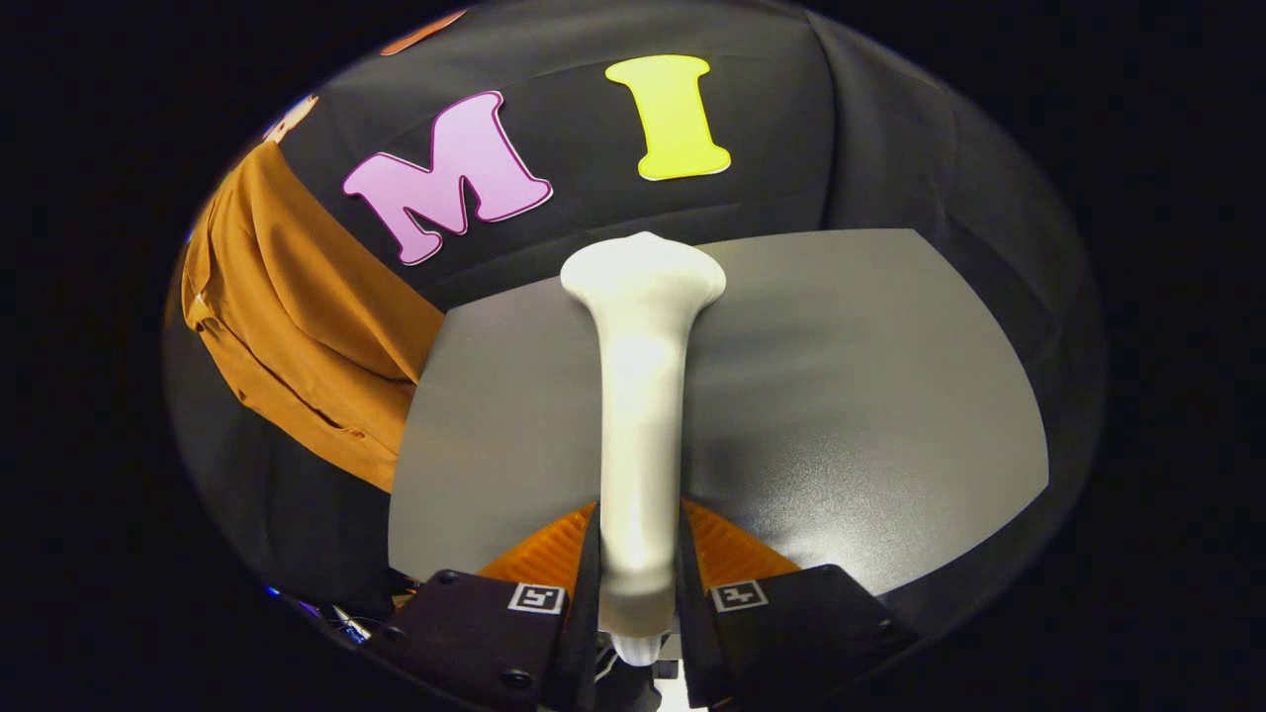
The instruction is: Iron the clothes twice with a garment steamer, once on the left side and once on the right side.
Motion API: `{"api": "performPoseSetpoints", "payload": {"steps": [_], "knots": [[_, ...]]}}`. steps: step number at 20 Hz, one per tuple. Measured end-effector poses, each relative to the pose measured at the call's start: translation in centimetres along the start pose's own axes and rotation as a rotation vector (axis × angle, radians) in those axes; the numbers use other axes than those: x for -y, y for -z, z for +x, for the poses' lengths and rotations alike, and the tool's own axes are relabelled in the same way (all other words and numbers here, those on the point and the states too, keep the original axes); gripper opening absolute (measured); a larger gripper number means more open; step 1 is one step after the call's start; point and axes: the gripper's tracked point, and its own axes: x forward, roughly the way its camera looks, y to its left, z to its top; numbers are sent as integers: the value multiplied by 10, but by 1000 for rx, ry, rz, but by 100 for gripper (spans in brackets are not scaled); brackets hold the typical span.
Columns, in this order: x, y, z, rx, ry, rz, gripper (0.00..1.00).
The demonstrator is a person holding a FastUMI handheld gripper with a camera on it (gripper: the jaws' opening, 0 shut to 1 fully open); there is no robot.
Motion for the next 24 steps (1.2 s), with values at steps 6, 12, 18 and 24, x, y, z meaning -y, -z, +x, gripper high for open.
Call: {"api": "performPoseSetpoints", "payload": {"steps": [6, 12, 18, 24], "knots": [[-2, -5, -25, 130, -5, -5, 26], [-23, -18, -95, 324, 22, -27, 26], [-94, -9, -161, 536, 73, -96, 26], [-207, 21, -179, 661, 61, -187, 25]]}}
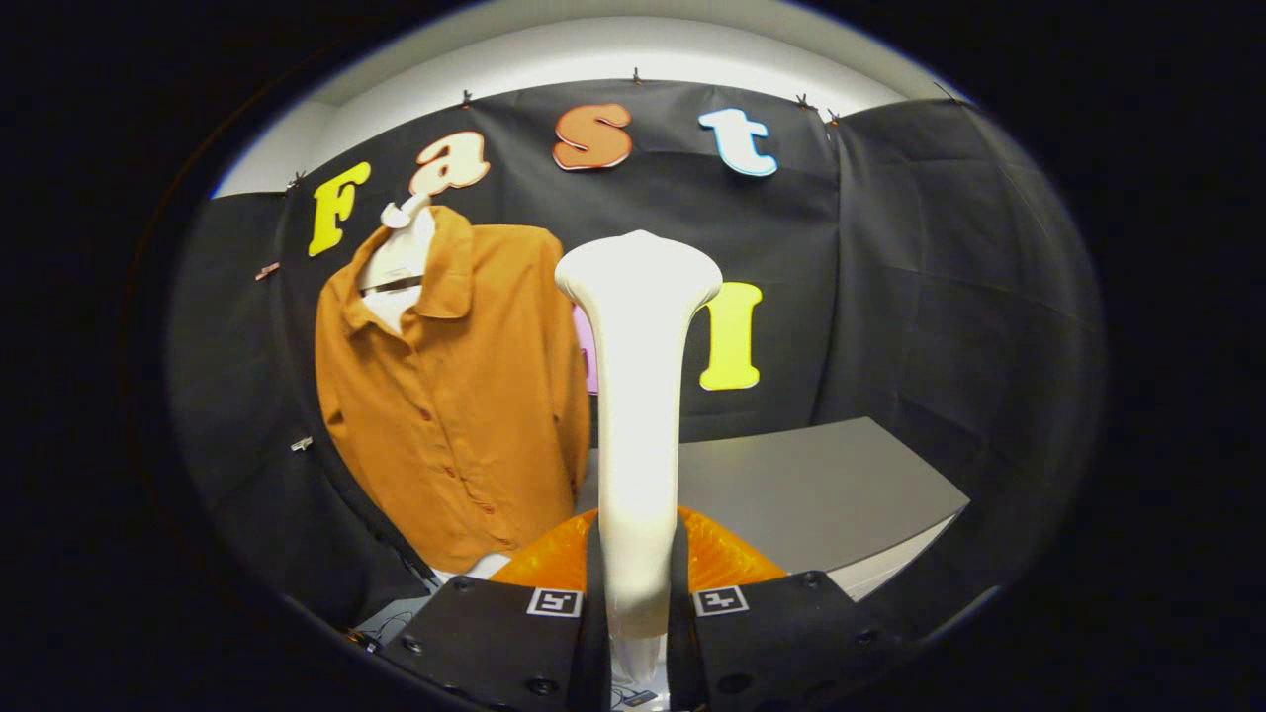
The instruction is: Iron the clothes twice with a garment steamer, once on the left side and once on the right side.
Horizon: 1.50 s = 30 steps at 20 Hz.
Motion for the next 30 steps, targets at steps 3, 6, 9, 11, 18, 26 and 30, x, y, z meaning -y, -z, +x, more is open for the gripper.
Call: {"api": "performPoseSetpoints", "payload": {"steps": [3, 6, 9, 11, 18, 26, 30], "knots": [[-55, 8, 2, 6, -43, -22, 26], [-94, 19, 16, 0, -59, -26, 26], [-115, 31, 37, 3, -42, -32, 26], [-125, 41, 52, -2, -33, -42, 26], [-134, 57, 103, 12, 7, -81, 26], [-133, 94, 133, 58, 3, -71, 26], [-128, 130, 142, 24, 11, -67, 26]]}}
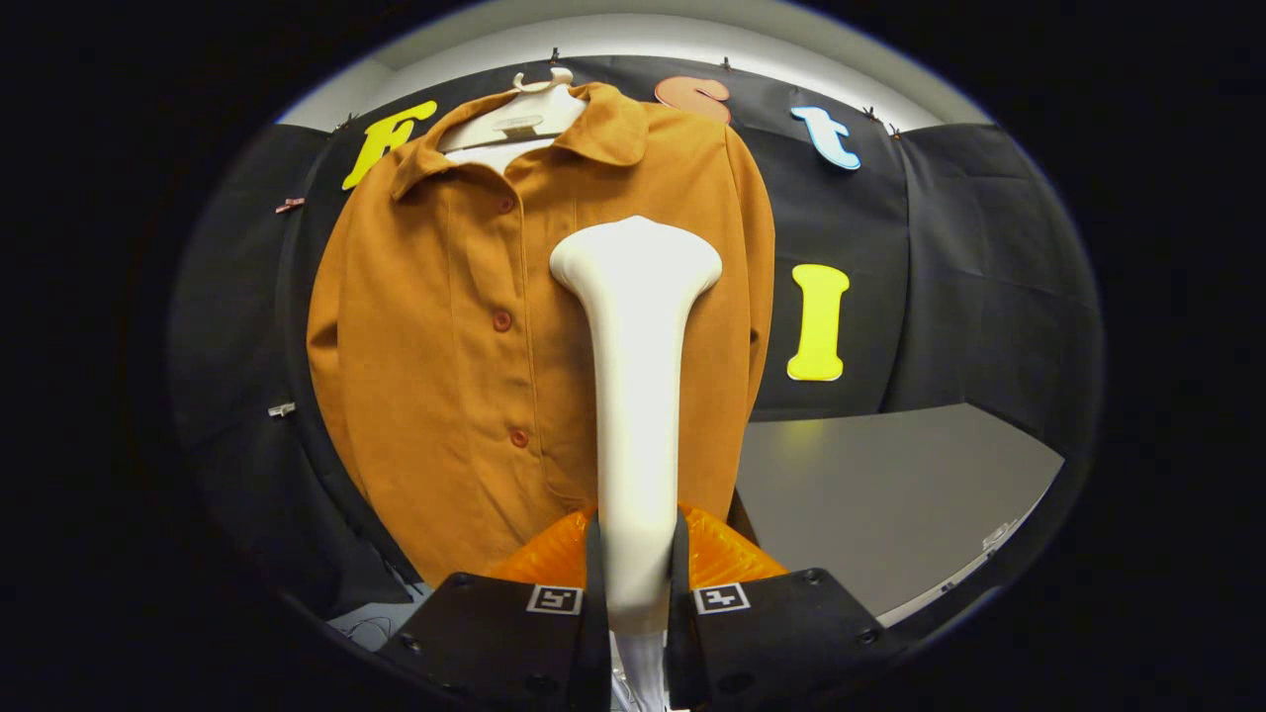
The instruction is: Iron the clothes twice with a garment steamer, once on the left side and once on the right side.
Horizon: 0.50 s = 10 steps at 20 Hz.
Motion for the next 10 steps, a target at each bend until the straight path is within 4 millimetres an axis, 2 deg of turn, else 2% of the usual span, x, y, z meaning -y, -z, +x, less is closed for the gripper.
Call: {"api": "performPoseSetpoints", "payload": {"steps": [6, 10], "knots": [[-6, 51, 9, -47, -7, 13, 26], [-9, 98, 12, -93, -11, 35, 26]]}}
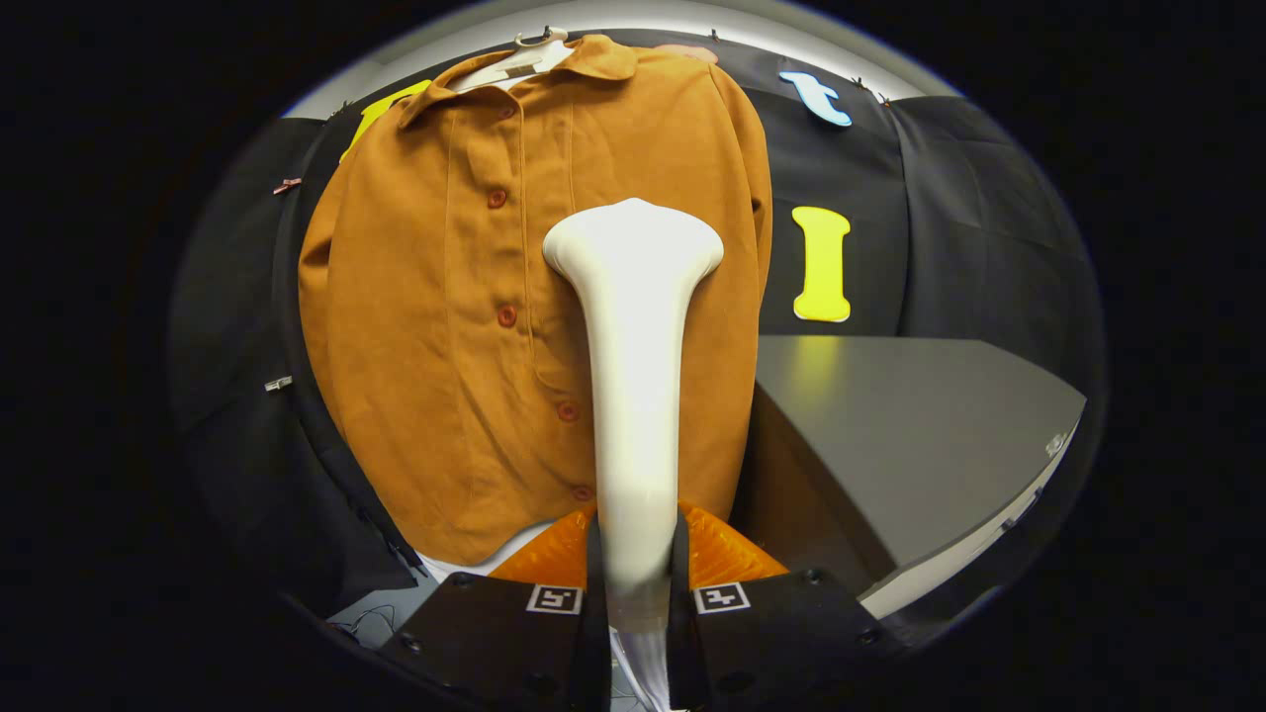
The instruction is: Iron the clothes twice with a garment steamer, once on the left side and once on the right side.
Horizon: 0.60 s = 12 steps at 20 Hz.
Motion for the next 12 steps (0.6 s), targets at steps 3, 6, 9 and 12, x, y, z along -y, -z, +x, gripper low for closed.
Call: {"api": "performPoseSetpoints", "payload": {"steps": [3, 6, 9, 12], "knots": [[-2, 38, 7, -52, -8, 20, 26], [0, 77, 12, -112, -12, 35, 26], [1, 113, 13, -173, -13, 67, 26], [4, 148, 16, -208, -4, 30, 26]]}}
